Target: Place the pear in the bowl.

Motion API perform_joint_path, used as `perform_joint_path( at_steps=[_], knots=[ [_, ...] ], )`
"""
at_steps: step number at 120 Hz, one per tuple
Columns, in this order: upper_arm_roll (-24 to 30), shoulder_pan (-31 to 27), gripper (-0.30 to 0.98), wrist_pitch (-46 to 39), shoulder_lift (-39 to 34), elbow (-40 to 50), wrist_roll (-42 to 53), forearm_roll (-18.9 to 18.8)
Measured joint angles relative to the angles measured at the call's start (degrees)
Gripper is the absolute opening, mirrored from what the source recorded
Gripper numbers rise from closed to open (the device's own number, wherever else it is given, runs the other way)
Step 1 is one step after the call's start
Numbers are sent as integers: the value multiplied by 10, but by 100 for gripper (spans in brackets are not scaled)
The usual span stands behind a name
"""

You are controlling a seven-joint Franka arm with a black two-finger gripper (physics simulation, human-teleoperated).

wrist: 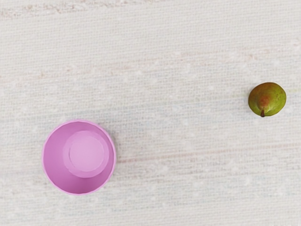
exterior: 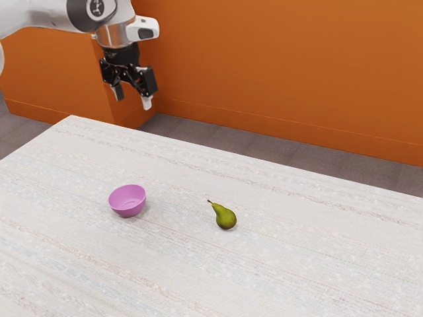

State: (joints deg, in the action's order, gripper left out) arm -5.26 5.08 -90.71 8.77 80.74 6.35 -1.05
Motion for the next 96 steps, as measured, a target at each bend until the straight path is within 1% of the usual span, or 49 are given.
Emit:
perform_joint_path(
  at_steps=[20, 30, 47, 60, 70, 96],
  knots=[
    [2, 0, 69, -12, 16, 3, 22, 0],
    [17, 10, 69, -30, 50, 7, 31, 1],
    [38, 51, 69, -77, 105, 32, 44, 1],
    [41, 74, 69, -106, 145, 38, 50, 2],
    [42, 87, 69, -119, 176, 38, 52, 14],
    [42, 97, 69, -139, 235, 32, 61, 26]
  ],
)
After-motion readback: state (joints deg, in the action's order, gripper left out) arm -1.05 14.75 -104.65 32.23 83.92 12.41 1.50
